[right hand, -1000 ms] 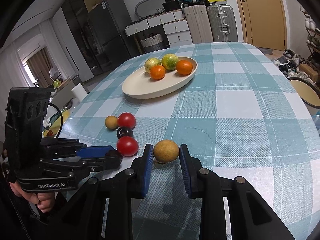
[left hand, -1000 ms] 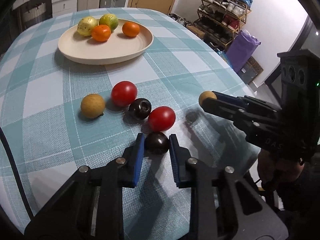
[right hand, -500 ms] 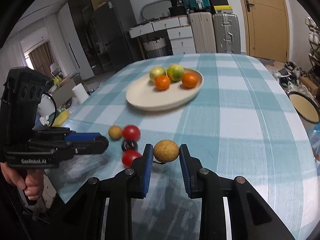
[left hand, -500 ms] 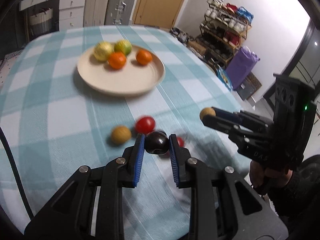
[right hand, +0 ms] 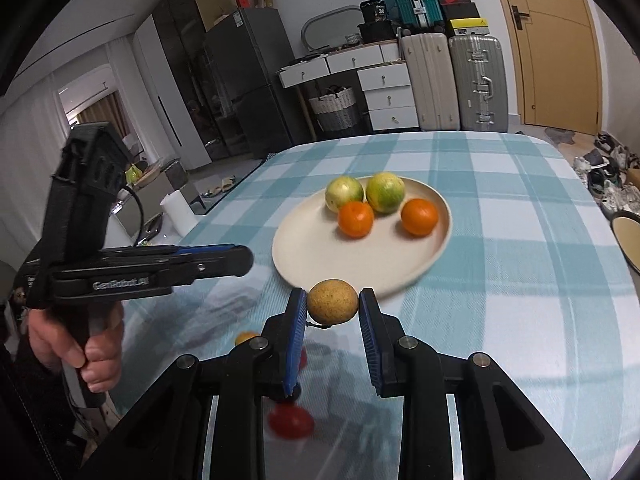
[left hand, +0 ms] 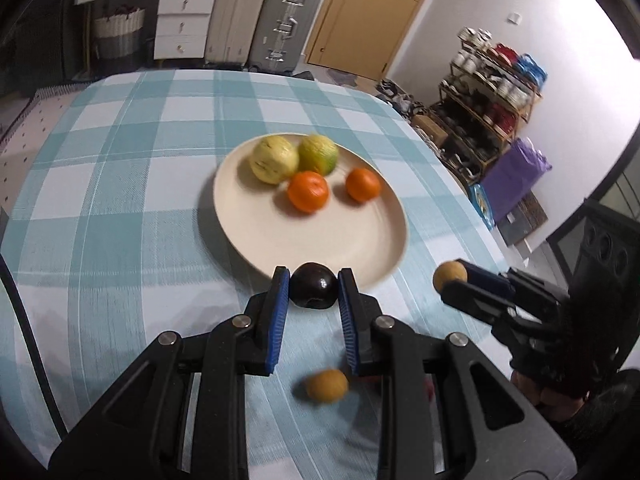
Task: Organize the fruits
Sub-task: 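Carry both fruits onto the cream plate and open both grippers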
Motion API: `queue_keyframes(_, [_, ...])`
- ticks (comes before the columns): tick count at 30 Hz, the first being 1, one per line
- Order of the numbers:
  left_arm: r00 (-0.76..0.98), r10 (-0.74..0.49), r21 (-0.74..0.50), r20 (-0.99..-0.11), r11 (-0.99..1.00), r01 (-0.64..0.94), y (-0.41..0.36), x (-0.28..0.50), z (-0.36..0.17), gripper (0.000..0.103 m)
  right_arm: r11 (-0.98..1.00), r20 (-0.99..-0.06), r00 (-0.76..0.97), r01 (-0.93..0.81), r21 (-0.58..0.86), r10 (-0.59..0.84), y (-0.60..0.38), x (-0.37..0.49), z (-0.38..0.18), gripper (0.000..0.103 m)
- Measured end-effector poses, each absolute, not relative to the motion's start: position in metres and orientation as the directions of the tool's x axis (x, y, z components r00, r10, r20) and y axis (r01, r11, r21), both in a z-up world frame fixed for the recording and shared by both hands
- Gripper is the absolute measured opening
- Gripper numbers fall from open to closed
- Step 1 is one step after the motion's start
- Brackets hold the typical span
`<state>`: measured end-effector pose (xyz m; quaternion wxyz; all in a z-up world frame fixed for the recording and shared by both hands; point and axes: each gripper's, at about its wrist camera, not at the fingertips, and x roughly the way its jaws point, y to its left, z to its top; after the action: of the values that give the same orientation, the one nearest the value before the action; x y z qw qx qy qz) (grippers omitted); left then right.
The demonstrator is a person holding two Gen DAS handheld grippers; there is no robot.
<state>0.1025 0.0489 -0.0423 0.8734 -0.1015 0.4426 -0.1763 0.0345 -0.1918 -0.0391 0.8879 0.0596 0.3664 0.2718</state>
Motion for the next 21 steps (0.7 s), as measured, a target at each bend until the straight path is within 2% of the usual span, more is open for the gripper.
queue_keyframes(17, [0.524,-0.394,-0.37,-0.755,0.916,0.155,0.06,0.194,-0.065,0.022,0.858,-0.658,0.557,-0.398,0.324,0.507,-0.175,0.131,-0.049,0.027])
queue_keyframes(21, [0.533,-0.368,-0.339,-0.762,0.928,0.156,0.058,0.202,-0.067,0.022,0.863,-0.677,0.544,-0.394,0.315,0.495,-0.174,0.145,-0.055,0.027])
